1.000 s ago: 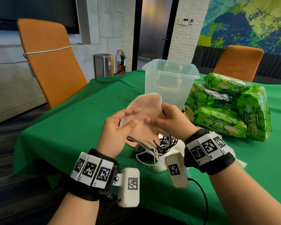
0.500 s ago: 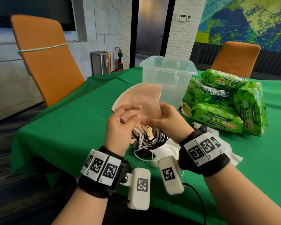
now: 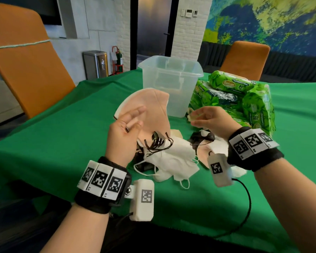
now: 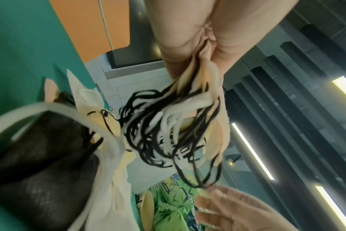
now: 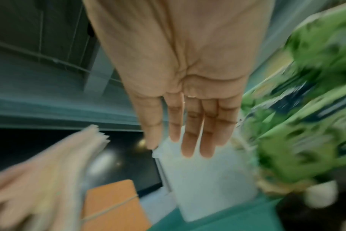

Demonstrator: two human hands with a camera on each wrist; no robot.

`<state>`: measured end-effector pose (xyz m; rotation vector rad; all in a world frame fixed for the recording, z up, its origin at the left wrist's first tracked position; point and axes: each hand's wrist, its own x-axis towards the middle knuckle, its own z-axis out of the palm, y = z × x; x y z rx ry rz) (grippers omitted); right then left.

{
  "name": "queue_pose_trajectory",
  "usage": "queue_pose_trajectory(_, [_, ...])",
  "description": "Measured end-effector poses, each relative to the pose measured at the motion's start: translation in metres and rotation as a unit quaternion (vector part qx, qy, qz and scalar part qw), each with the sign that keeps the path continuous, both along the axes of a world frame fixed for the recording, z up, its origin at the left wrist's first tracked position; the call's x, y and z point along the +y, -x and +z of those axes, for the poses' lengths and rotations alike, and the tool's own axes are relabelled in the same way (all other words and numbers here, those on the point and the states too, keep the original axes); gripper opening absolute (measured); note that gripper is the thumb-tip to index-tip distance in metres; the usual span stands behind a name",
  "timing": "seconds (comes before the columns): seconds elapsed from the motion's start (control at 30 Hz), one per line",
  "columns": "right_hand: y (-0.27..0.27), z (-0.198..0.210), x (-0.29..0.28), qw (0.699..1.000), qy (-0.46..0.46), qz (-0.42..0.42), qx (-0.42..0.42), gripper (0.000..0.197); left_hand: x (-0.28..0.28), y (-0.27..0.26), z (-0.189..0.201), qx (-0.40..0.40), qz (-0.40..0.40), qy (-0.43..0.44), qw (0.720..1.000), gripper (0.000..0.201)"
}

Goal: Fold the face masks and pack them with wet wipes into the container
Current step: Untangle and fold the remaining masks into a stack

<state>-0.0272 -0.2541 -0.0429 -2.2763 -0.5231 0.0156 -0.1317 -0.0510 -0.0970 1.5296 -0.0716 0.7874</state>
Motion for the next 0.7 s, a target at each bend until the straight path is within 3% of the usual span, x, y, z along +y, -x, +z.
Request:
queue_pose_trajectory(0.13, [-0.031, 0.002, -0.014, 0.982, 0.155, -0.086, -0.063, 0.030, -0.003, -0.003, -0.001, 0.008, -0.004, -0.021, 1.000, 0.046])
queue_pose_trajectory(0.3, [-0.056, -0.007, 0.032, 0.945, 0.316, -0.051, -0.069, 0.032, -0.002, -0.004, 0.002, -0.008, 0.004, -0.018, 1.000, 0.043])
queue_pose_trajectory(0.47, [-0.123, -0.051, 0.061, 0.920, 0.390, -0.044, -0.021, 0.031, 0.014, -0.007, -0.004, 0.005, 0.007, -0.024, 1.000, 0.040])
queue_pose_trajectory(0.5, [-0.137, -0.059, 0.065, 0.898, 0.437, -0.041, -0.014, 0.032, 0.017, -0.007, -0.005, 0.007, 0.009, -0.028, 1.000, 0.040])
queue_pose_trajectory(0.6, [-0.119, -0.044, 0.067, 0.896, 0.441, -0.046, 0.025, 0.035, 0.028, -0.007, -0.006, 0.009, 0.009, -0.032, 0.999, 0.040])
queue_pose_trajectory(0.7, [-0.115, -0.041, 0.066, 0.893, 0.447, -0.040, -0.005, 0.033, 0.034, -0.010, -0.007, 0.014, 0.008, -0.032, 0.999, 0.036])
